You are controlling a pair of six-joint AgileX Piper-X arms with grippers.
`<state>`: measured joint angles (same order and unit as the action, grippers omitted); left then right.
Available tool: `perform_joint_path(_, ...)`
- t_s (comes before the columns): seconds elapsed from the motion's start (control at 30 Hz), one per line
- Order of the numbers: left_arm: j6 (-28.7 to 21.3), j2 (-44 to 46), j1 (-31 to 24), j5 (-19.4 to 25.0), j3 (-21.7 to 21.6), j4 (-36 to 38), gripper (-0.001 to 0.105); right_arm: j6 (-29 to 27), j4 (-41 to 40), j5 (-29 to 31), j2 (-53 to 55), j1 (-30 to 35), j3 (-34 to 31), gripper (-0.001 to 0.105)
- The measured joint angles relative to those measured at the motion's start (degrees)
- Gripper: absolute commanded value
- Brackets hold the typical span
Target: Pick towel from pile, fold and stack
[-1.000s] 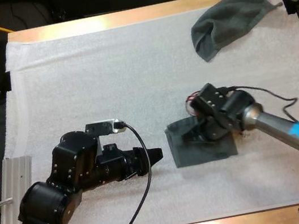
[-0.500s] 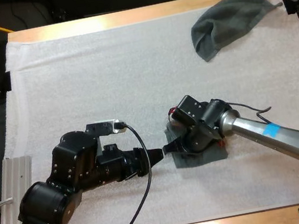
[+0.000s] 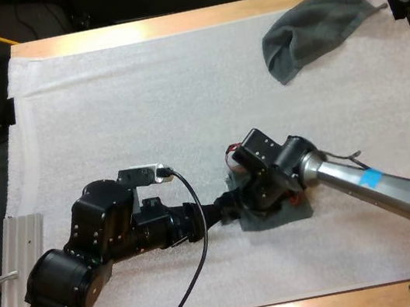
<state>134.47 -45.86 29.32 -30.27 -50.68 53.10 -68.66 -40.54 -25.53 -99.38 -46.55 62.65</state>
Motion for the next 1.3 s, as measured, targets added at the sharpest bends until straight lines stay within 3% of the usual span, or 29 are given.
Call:
perform_joint_path(0.3, 0.00, 0.00, 0.00, 0.00, 0.00, 0.00, 0.068, 1.52, 5.18, 1.62, 0.00, -4.88, 0.12, 0.068)
perform_joint_path(0.47, -0.31, 0.00, 0.00, -0.18, 0.00, 0.00, 0.068, 1.55, 3.46, 8.42, 0.00, -4.87, 1.36, 0.068)
perform_joint_path(0.7, -0.69, 0.00, 0.00, -1.29, 0.00, 0.06, 0.068, -2.71, -3.96, 16.90, 2.62, -4.87, 3.17, 0.068)
perform_joint_path(1.07, -3.62, 0.00, 0.00, -1.27, 0.00, 0.76, 0.068, -13.16, -20.73, 35.40, 12.02, -4.87, 9.04, 0.068)
perform_joint_path(1.3, -4.57, 0.00, 0.00, -1.27, 0.00, 0.80, 0.068, -13.99, -27.63, 37.80, 23.74, -4.87, 9.27, 0.068)
